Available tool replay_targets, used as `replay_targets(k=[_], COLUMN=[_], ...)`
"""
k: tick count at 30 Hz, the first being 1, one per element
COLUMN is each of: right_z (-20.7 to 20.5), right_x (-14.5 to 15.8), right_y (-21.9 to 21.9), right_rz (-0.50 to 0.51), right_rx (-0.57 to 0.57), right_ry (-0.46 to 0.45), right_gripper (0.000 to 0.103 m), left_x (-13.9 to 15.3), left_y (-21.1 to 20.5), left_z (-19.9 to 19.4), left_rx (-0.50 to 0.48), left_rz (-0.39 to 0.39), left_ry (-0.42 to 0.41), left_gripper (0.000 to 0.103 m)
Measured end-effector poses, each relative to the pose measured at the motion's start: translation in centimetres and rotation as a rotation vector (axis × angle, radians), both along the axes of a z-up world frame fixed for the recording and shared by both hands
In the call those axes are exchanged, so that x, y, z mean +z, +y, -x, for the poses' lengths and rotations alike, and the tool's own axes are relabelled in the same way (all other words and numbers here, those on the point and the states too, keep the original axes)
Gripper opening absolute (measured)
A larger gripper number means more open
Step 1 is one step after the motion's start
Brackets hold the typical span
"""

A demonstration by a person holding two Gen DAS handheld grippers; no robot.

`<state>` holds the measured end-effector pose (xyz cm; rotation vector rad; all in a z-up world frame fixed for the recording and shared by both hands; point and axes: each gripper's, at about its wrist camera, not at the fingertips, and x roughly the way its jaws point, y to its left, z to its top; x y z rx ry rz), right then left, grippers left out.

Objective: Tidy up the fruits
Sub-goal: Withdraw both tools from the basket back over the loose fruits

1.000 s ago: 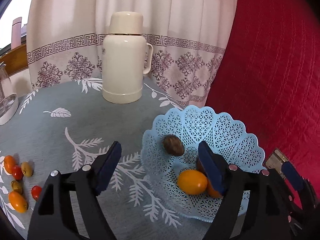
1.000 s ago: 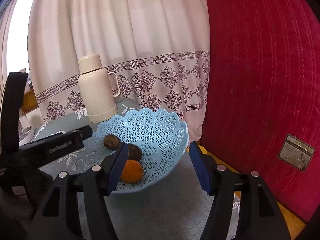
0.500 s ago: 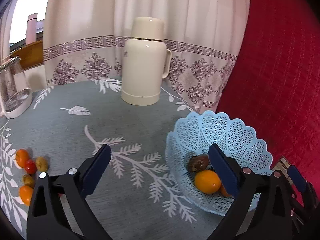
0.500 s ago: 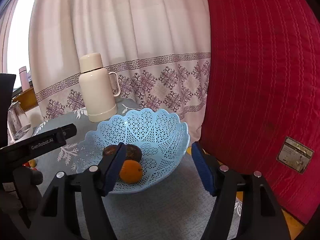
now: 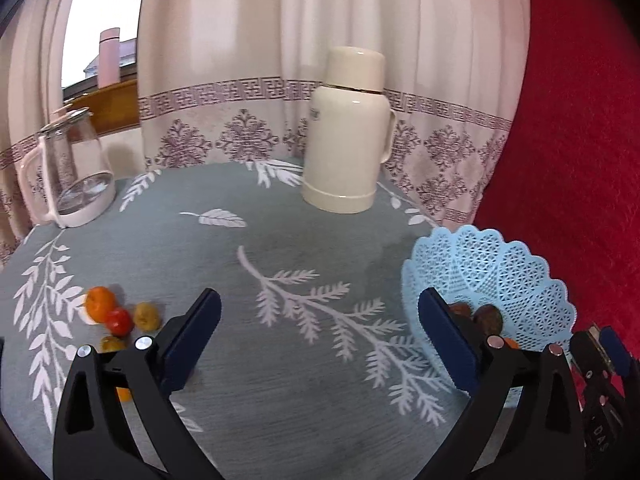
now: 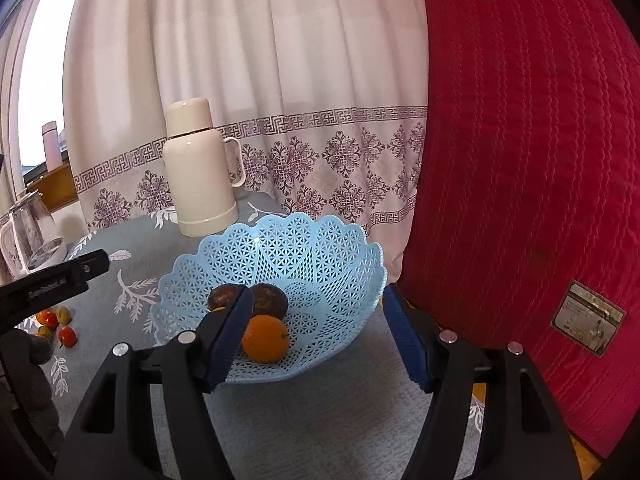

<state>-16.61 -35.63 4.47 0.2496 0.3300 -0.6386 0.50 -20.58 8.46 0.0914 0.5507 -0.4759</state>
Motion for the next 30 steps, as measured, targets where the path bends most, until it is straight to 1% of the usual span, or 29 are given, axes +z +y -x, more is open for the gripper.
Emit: replay_targets(k=[6,12,19,25,30], right_z=[-0.1,-0.4,-1.0,-1.7,-2.5], right_x=[0.0,0.2,0.4,0.8,1.5], right_y=[0.6,1.5,2.8,4.5,6.6], right_rz=[0.008,0.009,-0.001,-0.002,-0.023], right_rx=[0.011,0.037,0.084,0.139,0.228], right_ry=[0.016,0.026,0.030,0.027,0.017], right_gripper=[0.068,0.068,0.068,0.068,0.068], left_x=[0.1,0.0,-0.3,-0.7,-1.0], left_y=[2.1,4.5,7.0,8.7,10.4], left_z=[0.0,-0.5,-0.9,-1.0,-1.3], left_rx=[0.042,0.096,0.136,0.159,0.187], left_rz=[-0.008,0.007,0.025,0.020,0.028], left_ry=[-0.020,-0.010,0.003,0.000,0.009], left_gripper=[0.100,0.100,0.100,0.100,0.100])
